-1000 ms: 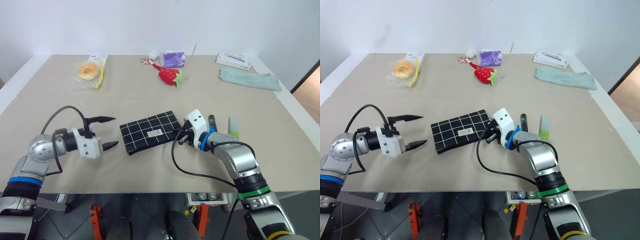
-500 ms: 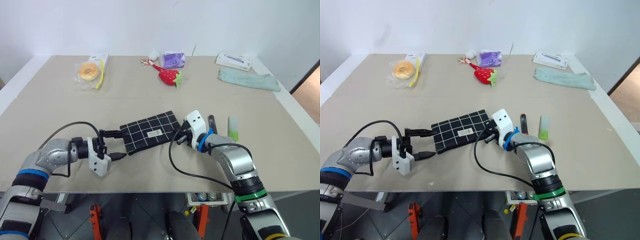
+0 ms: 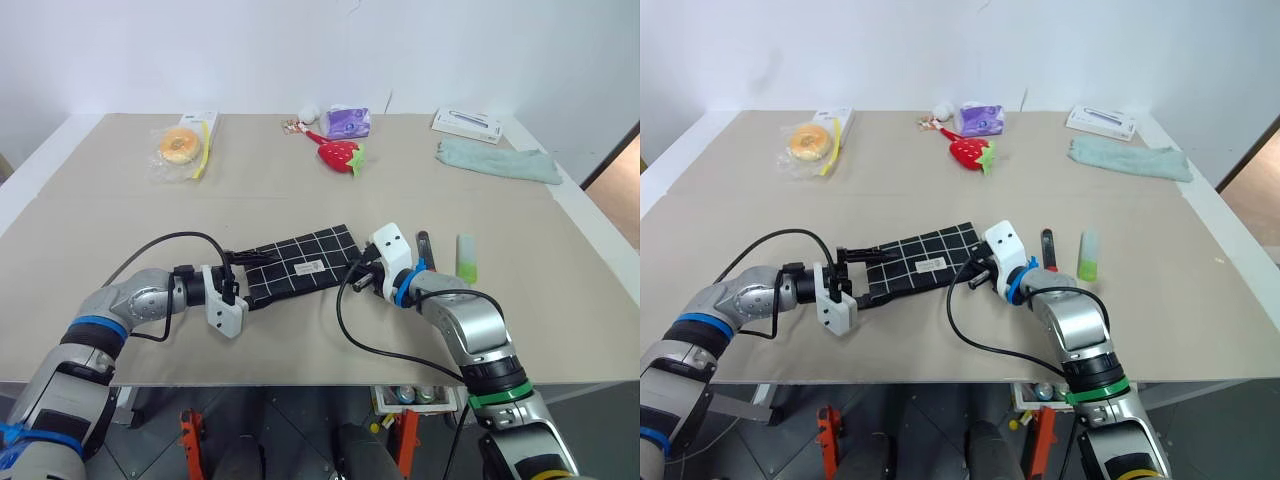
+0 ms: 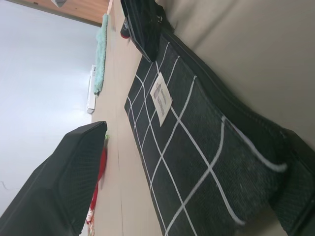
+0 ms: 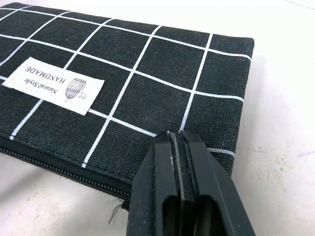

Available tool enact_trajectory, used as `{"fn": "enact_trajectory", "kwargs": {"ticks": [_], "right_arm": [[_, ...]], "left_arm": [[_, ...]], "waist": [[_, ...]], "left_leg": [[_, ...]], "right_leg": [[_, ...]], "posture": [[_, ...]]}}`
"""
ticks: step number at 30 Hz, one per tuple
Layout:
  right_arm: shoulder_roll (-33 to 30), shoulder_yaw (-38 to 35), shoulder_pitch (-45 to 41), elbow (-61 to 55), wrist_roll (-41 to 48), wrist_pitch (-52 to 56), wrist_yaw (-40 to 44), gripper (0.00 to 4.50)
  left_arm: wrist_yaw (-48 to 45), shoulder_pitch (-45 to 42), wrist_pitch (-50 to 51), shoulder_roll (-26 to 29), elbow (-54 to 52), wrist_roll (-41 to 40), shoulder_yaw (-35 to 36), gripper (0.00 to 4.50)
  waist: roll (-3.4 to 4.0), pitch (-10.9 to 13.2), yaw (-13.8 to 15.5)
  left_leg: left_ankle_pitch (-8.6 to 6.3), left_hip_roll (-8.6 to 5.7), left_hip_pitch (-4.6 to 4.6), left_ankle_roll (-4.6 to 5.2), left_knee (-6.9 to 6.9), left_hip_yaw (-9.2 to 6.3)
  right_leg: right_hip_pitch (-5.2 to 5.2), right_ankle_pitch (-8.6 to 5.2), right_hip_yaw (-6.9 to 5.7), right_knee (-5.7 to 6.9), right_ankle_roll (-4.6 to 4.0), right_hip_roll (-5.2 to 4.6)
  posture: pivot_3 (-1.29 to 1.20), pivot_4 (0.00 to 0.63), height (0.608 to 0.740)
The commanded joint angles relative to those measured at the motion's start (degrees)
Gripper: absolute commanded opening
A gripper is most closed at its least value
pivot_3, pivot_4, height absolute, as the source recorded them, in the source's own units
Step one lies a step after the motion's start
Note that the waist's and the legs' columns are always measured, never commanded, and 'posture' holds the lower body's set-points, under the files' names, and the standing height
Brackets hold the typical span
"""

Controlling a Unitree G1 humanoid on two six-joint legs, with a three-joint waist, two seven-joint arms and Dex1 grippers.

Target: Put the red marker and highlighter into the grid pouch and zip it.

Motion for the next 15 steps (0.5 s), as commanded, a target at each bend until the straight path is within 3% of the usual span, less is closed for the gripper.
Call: {"fn": "enact_trajectory", "kwargs": {"ticks": [1, 7, 8, 15], "right_arm": [[0.57, 0.85, 1.11, -0.11, 0.02, 1.37, 0.06, 0.00], [0.68, 0.74, 1.19, -0.15, -0.09, 1.24, -0.04, 0.00], [0.69, 0.68, 1.23, -0.18, -0.09, 1.24, -0.08, 0.00], [1.22, -1.87, 1.58, -1.70, 0.93, -3.58, -0.08, 0.00]], "left_arm": [[0.19, -1.01, -0.03, -0.36, 1.86, 1.22, -2.67, 3.21], [0.77, -2.36, -0.44, -0.19, 3.61, 1.04, -4.30, 0.26], [0.70, -2.57, -0.48, -0.28, 3.79, 0.89, -4.46, 0.05], [-3.08, -3.01, 1.46, -1.10, 4.31, -3.02, -5.38, 0.05]], "waist": [[0.00, 0.00, 0.01], [0.15, -0.09, 0.08], [0.24, -0.15, 0.07], [0.27, -0.16, 0.07]], "left_leg": [[0.00, 0.00, 0.00, 0.00, 0.00, 0.00], [0.00, 0.00, 0.05, 0.00, 0.00, -0.01], [0.00, -0.01, 0.10, 0.00, 0.00, -0.01], [0.00, -0.01, 0.48, 0.00, -0.06, 0.01]], "right_leg": [[0.00, 0.00, 0.00, 0.00, 0.00, 0.00], [0.05, 0.00, -0.01, 0.00, 0.01, 0.00], [0.09, 0.00, 0.01, -0.01, 0.01, 0.00], [0.41, -0.07, 0.02, -0.03, 0.05, -0.01]], "posture": [[0.00, 0.150, 0.739], [0.00, 0.150, 0.739], [0.00, 0.150, 0.739], [0.00, 0.150, 0.739]]}}
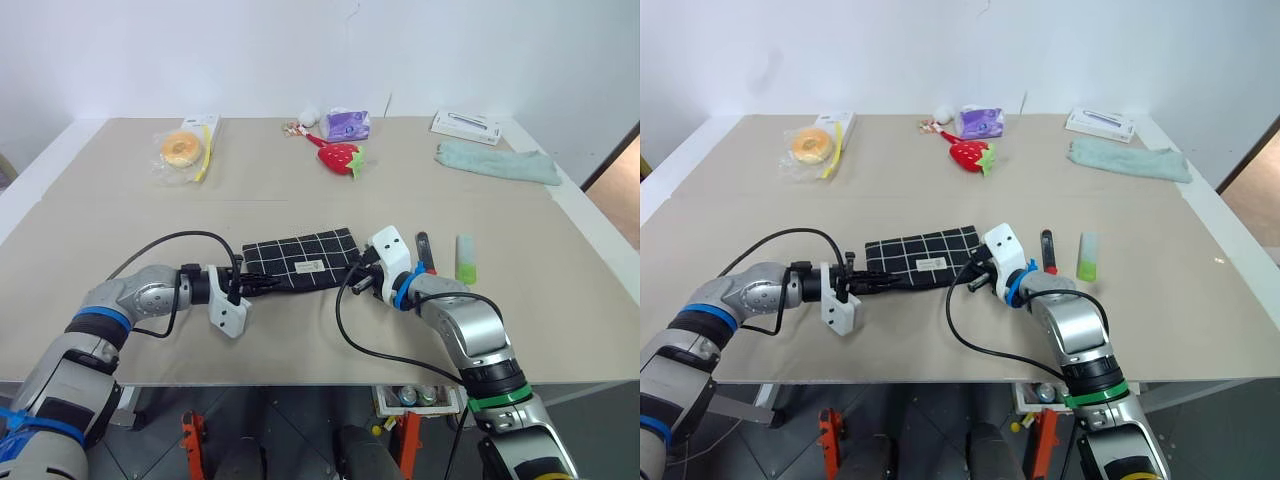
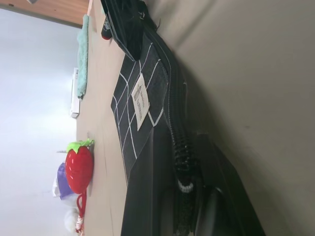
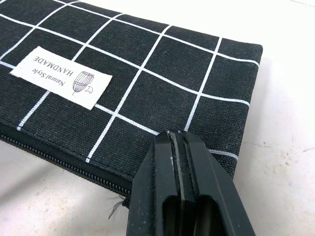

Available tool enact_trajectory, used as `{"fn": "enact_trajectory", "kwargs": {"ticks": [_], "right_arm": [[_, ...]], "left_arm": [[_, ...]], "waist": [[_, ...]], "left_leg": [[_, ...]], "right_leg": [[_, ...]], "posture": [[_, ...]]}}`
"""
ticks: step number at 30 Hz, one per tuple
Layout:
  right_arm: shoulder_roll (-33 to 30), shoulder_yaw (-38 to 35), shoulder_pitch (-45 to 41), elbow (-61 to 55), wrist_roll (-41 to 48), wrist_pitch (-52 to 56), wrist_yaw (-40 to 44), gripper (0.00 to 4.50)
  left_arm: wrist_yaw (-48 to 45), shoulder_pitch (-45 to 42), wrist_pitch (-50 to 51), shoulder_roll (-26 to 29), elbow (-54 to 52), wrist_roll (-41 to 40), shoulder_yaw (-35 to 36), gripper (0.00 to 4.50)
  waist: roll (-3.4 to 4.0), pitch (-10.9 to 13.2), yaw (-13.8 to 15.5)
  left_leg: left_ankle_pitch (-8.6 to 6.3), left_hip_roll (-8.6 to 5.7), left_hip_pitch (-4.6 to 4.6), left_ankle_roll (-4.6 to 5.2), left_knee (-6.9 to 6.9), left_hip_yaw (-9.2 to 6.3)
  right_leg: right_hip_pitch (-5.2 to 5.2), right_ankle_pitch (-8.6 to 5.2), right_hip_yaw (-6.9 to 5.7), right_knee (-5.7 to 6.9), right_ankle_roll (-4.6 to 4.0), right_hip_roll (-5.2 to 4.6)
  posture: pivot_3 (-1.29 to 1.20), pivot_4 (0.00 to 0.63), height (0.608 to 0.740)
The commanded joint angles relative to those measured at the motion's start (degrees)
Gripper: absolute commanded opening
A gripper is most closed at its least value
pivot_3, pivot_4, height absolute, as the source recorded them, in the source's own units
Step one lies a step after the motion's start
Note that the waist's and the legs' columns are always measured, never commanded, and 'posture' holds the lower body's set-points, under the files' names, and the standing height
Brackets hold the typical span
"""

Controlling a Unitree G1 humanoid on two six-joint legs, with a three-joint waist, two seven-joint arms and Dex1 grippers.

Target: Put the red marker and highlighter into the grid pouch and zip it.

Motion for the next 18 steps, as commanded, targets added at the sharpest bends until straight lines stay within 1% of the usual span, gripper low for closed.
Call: {"fn": "enact_trajectory", "kwargs": {"ticks": [1, 3, 5, 6, 7, 8, 9, 10, 11, 12, 14, 18], "right_arm": [[1.10, -2.90, 1.26, -3.11, 2.03, -5.64, 1.01, 0.00], [2.00, -6.23, 1.61, -5.85, 4.83, -7.01, 1.29, 0.00], [2.42, -10.10, 1.82, -8.24, 8.51, -5.34, 1.28, 0.00], [1.85, -11.61, 2.19, -10.00, 10.70, -3.53, 2.07, 0.66], [1.25, -12.51, 2.53, -11.25, 11.88, -2.48, 2.40, 0.96], [0.75, -13.20, 2.80, -12.08, 12.39, -2.08, 2.27, 1.41], [0.41, -13.53, 2.94, -12.51, 12.59, -1.91, 1.94, 2.03], [-0.93, -13.35, 3.44, -12.79, 11.68, -1.20, 1.36, 2.44], [-2.40, -12.79, 3.92, -12.63, 10.56, -0.22, 0.92, 3.01], [-3.48, -12.33, 4.33, -12.26, 9.56, 0.72, 0.20, 3.45], [-4.70, -11.55, 4.97, -11.25, 9.23, 2.68, -0.20, 4.47], [-5.78, -9.59, 5.39, -9.81, 8.21, 4.53, -0.58, 4.47]], "left_arm": [[-3.48, 0.21, 1.79, -1.06, 0.51, -3.29, -1.49, 0.05], [-5.20, 0.29, 2.51, -1.25, -0.22, -5.42, -1.29, 0.05], [-6.68, 0.37, 3.25, -1.45, -0.79, -7.22, -1.02, 0.05], [-7.22, 0.46, 3.63, -1.54, -0.99, -7.87, -0.88, 0.00], [-7.65, 0.55, 3.92, -1.61, -1.12, -8.32, -0.78, 0.00], [-8.02, 0.69, 4.28, -1.67, -1.33, -8.68, -0.69, 0.00], [-8.35, 0.81, 4.56, -1.70, -1.53, -9.01, -0.65, 0.00], [-8.78, 1.06, 4.98, -1.77, -1.91, -9.32, -0.70, 0.00], [-9.12, 1.23, 5.51, -1.85, -2.16, -9.43, -0.74, 0.00], [-9.41, 1.46, 5.87, -1.93, -2.45, -9.67, -0.74, 0.00], [-9.92, 1.93, 6.56, -2.14, -3.22, -10.24, -0.70, 0.00], [-10.67, 2.68, 7.53, -2.38, -4.67, -10.96, -0.68, 0.00]], "waist": [[0.00, 0.00, 0.03], [0.04, 0.03, 0.05], [0.13, 0.08, 0.08], [0.14, 0.09, 0.25], [0.14, 0.09, 0.37], [0.14, 0.09, 0.47], [0.14, 0.09, 0.49], [0.14, 0.09, 0.51], [0.14, 0.09, 0.54], [0.14, 0.09, 0.69], [0.15, 0.09, 0.95], [0.19, 0.12, 1.11]], "left_leg": [[0.00, 0.00, 0.00, 0.00, 0.00, 0.00], [0.00, -0.01, -0.01, 0.00, 0.00, 0.00], [0.00, -0.02, -0.04, 0.00, 0.00, 0.00], [0.00, -0.04, -0.05, 0.00, 0.00, -0.01], [0.00, -0.05, -0.05, 0.00, 0.00, -0.01], [0.00, -0.05, -0.06, 0.00, 0.00, -0.01], [0.00, -0.05, -0.06, 0.00, 0.00, -0.01], [0.00, -0.05, -0.06, 0.00, 0.00, -0.01], [0.00, -0.05, -0.06, 0.00, -0.01, -0.01], [0.00, -0.05, -0.05, 0.00, -0.03, -0.01], [0.00, -0.05, -0.06, 0.00, -0.03, 0.00], [-0.01, -0.05, -0.05, 0.01, -0.07, 0.03]], "right_leg": [[0.02, 0.00, 0.00, -0.02, 0.00, 0.00], [0.01, -0.01, 0.01, -0.02, 0.01, -0.01], [0.00, -0.01, 0.01, -0.02, 0.02, -0.01], [0.00, 0.00, 0.04, -0.02, 0.03, -0.01], [0.00, 0.00, 0.04, -0.03, 0.03, -0.02], [0.00, -0.01, 0.04, -0.03, 0.03, -0.02], [0.00, -0.02, 0.04, -0.04, 0.04, -0.02], [0.00, -0.03, 0.04, -0.04, 0.05, -0.02], [0.00, -0.04, 0.03, -0.04, 0.04, -0.02], [-0.01, -0.06, 0.03, -0.04, 0.03, -0.02], [-0.01, -0.10, 0.04, -0.04, 0.01, -0.02], [-0.06, -0.11, 0.07, -0.04, 0.00, -0.01]], "posture": [[0.00, 0.150, 0.739], [0.00, 0.150, 0.739], [0.00, 0.150, 0.739], [0.00, 0.150, 0.739], [0.00, 0.150, 0.739], [0.00, 0.150, 0.739], [0.00, 0.150, 0.739], [0.00, 0.150, 0.739], [0.00, 0.150, 0.739], [0.00, 0.150, 0.739], [0.00, 0.150, 0.739], [0.00, 0.150, 0.739]]}}
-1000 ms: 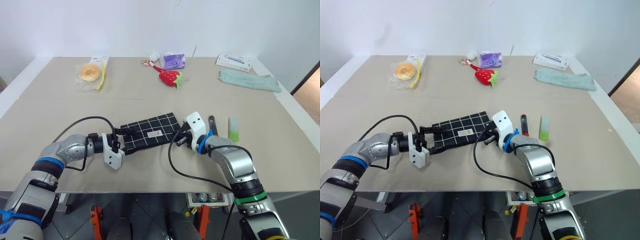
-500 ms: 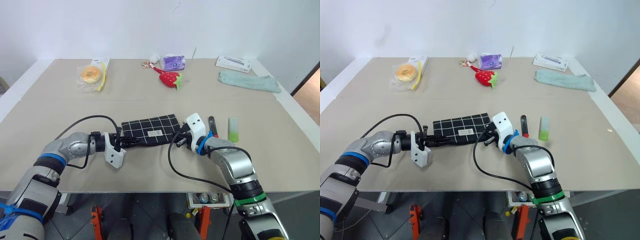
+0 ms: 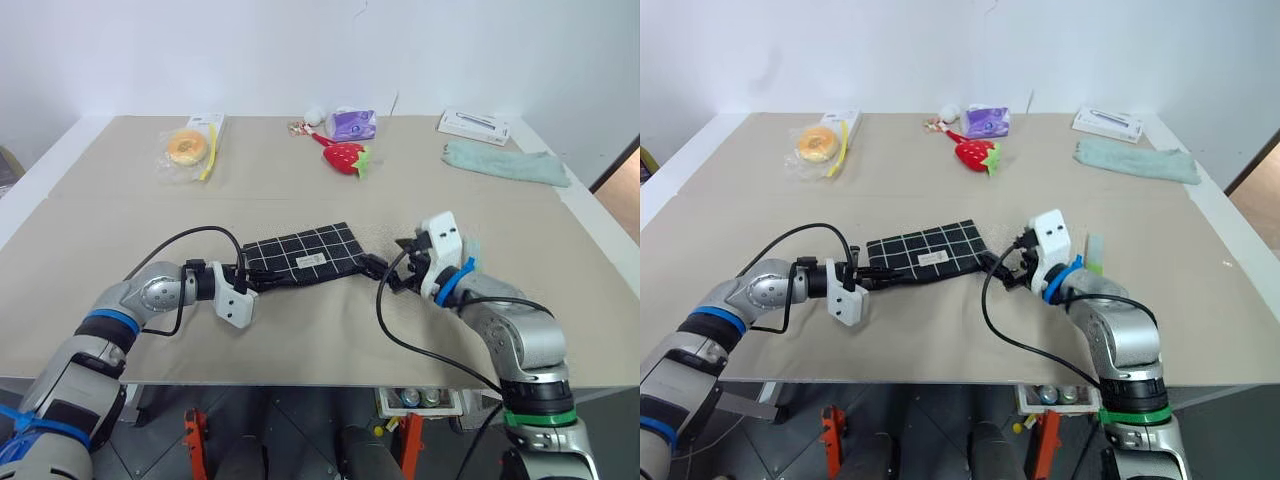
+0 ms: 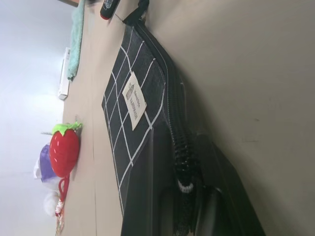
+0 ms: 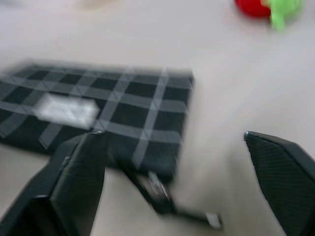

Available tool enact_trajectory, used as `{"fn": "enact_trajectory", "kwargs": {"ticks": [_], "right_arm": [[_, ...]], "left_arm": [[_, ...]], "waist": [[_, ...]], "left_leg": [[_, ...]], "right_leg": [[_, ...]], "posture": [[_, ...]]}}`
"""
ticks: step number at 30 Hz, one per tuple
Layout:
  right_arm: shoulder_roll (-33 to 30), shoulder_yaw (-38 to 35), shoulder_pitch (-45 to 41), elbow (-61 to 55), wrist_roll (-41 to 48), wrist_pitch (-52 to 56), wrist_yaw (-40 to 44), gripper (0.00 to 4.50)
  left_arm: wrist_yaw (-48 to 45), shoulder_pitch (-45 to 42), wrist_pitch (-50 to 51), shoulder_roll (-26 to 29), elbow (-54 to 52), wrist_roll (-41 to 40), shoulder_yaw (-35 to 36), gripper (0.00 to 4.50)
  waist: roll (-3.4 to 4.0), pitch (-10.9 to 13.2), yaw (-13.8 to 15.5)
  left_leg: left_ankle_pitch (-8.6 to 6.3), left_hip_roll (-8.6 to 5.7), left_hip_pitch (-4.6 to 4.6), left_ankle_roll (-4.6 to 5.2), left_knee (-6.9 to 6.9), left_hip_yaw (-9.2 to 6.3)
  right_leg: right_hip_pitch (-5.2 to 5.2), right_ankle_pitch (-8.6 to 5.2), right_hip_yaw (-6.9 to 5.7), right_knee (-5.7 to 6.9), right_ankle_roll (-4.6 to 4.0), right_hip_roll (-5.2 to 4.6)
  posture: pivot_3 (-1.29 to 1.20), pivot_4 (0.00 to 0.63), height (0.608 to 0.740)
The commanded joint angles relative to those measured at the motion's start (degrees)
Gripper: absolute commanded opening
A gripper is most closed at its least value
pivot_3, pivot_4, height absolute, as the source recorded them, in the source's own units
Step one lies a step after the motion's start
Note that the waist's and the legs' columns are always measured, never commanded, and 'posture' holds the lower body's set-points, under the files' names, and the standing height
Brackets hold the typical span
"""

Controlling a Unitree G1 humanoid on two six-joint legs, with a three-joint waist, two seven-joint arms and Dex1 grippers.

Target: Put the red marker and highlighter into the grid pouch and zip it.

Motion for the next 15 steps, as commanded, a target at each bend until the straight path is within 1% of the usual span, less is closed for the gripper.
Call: {"fn": "enact_trajectory", "kwargs": {"ticks": [1, 10, 13, 14, 15], "right_arm": [[-0.49, 1.06, -0.39, -0.86, -0.14, 1.55, -0.19, 4.47], [-1.71, 5.77, -0.76, 1.45, -4.40, 1.96, -0.97, 4.47], [-1.80, 6.04, -0.78, 1.92, -4.89, 1.98, -0.92, 3.71], [-1.79, 5.99, -0.87, 1.97, -4.96, 1.83, -0.85, 3.18], [-1.72, 5.86, -0.99, 2.02, -4.92, 1.85, -0.84, 2.79]], "left_arm": [[-0.85, 1.41, 0.75, -0.99, -1.88, -1.10, -0.55, 0.00], [-1.66, 2.35, 2.50, -1.17, -3.96, -2.10, -0.23, 0.00], [-1.81, 2.56, 2.94, -1.20, -4.44, -2.30, -0.14, 0.00], [-1.84, 2.62, 3.10, -1.22, -4.59, -2.36, -0.11, 0.00], [-1.86, 2.64, 3.24, -1.24, -4.70, -2.39, -0.07, 0.00]], "waist": [[0.02, 0.01, 0.01], [0.01, 0.01, 0.04], [0.01, 0.01, 0.05], [0.01, 0.01, 0.05], [0.01, 0.01, 0.05]], "left_leg": [[0.00, 0.00, 0.00, 0.00, 0.00, 0.00], [-0.01, 0.00, -0.04, 0.02, -0.02, 0.00], [-0.01, 0.00, -0.04, 0.02, -0.02, 0.00], [-0.01, -0.01, -0.04, 0.02, -0.02, 0.00], [-0.02, 0.00, -0.04, 0.02, -0.02, 0.00]], "right_leg": [[0.00, 0.00, 0.00, 0.00, 0.00, 0.00], [-0.01, -0.05, 0.01, -0.03, 0.02, -0.01], [0.00, -0.05, 0.01, -0.04, 0.01, -0.01], [0.00, -0.05, 0.01, -0.04, 0.01, 0.00], [0.00, -0.06, 0.01, -0.04, 0.02, 0.00]], "posture": [[0.00, 0.150, 0.739], [0.00, 0.150, 0.739], [0.00, 0.150, 0.739], [0.00, 0.150, 0.739], [0.00, 0.150, 0.739]]}}
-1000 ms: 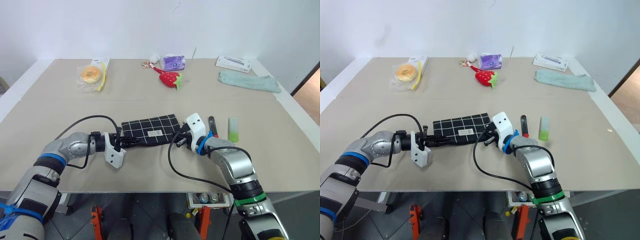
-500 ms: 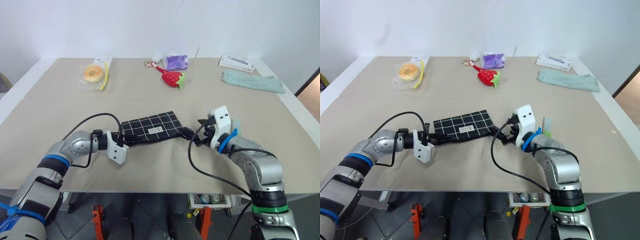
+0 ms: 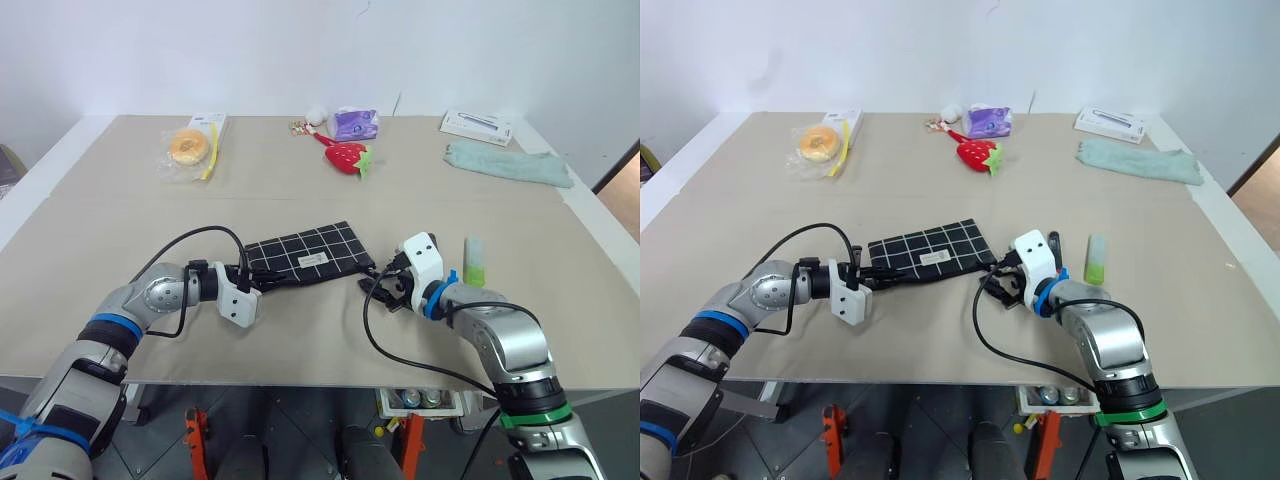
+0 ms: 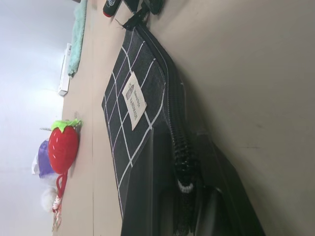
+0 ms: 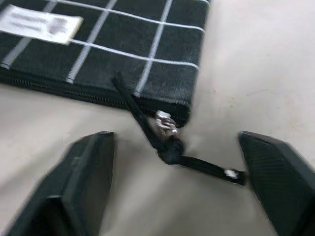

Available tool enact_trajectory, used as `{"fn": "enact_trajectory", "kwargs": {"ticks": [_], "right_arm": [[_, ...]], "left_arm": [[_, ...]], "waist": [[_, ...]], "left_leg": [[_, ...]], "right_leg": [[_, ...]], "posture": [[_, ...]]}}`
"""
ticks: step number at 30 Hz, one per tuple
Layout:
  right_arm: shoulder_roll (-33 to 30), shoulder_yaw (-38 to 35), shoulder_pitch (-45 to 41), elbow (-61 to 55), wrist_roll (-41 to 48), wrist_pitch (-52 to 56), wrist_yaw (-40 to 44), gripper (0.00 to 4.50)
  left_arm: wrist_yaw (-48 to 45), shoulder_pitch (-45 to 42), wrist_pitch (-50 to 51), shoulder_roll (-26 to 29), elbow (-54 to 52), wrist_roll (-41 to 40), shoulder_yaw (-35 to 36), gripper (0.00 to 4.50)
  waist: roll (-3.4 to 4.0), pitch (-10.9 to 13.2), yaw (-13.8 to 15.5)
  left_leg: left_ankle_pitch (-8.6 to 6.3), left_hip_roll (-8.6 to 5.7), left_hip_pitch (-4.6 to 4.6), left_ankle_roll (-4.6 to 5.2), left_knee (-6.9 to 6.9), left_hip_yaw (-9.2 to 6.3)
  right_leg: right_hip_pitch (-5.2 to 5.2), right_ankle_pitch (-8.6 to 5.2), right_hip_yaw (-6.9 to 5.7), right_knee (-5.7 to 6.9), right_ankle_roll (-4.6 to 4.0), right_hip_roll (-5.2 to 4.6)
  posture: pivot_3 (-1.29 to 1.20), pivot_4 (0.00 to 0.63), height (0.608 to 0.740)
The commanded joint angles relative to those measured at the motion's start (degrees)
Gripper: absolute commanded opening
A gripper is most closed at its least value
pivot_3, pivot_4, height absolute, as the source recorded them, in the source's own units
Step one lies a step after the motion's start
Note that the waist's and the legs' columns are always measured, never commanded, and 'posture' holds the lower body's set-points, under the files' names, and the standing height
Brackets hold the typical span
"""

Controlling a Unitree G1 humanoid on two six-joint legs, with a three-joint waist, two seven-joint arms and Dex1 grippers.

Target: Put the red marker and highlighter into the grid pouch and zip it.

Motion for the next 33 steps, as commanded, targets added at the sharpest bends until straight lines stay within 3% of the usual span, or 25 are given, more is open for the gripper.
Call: {"fn": "enact_trajectory", "kwargs": {"ticks": [1, 5, 11, 22, 29, 33], "right_arm": [[-0.21, 0.05, -0.43, 0.03, -0.21, -0.01, 0.46, 2.15], [-0.54, 0.17, -0.49, -0.37, -0.37, 0.07, 0.94, 0.09], [-0.27, 0.67, 0.13, -3.76, 1.01, -2.28, 3.98, 0.04], [1.22, 8.76, 1.15, -11.17, 2.57, -2.22, 9.37, 0.04], [4.13, 16.15, -1.10, -9.27, -0.90, -0.83, 7.78, 0.04], [3.56, 14.80, -1.82, -5.88, -3.97, -0.93, 4.48, 0.04]], "left_arm": [[-0.18, 0.96, 0.35, -0.89, -1.06, -0.44, -0.34, 0.00], [-0.14, 0.86, 0.64, -1.09, -1.01, -0.46, -0.23, 0.00], [0.10, 0.79, 1.14, -1.72, -1.17, -0.84, -0.05, 0.00], [-0.14, 1.29, 2.18, -2.80, -2.07, -1.46, 0.61, 0.00], [-0.36, 1.76, 3.44, -3.62, -3.48, -2.48, 1.11, 0.00], [-1.13, 2.65, 4.40, -3.54, -5.13, -4.04, 1.56, 0.00]], "waist": [[0.00, 0.00, 0.00], [0.00, 0.00, 0.01], [0.00, 0.00, 0.06], [0.01, 0.01, 0.25], [0.01, 0.01, 0.33], [0.01, 0.01, 0.38]], "left_leg": [[0.00, 0.00, 0.00, 0.00, -0.01, 0.00], [-0.01, 0.00, 0.00, 0.00, -0.03, -0.01], [-0.01, -0.01, 0.00, 0.00, -0.03, -0.01], [-0.01, -0.14, -0.09, 0.00, -0.02, -0.04], [0.00, -0.19, -0.11, 0.00, -0.01, -0.07], [-0.01, -0.27, -0.21, -0.01, 0.00, -0.11]], "right_leg": [[0.00, -0.01, 0.00, 0.00, 0.00, 0.00], [0.00, -0.02, -0.01, -0.01, 0.01, 0.00], [0.01, -0.03, 0.00, -0.01, 0.00, 0.00], [0.01, -0.09, 0.14, -0.04, 0.10, -0.04], [0.03, -0.11, 0.15, -0.06, 0.12, -0.06], [-0.01, -0.18, 0.24, -0.06, 0.20, -0.09]], "posture": [[0.00, 0.150, 0.739], [0.00, 0.150, 0.739], [0.00, 0.150, 0.739], [0.00, 0.150, 0.739], [0.00, 0.150, 0.739], [0.00, 0.150, 0.739]]}}
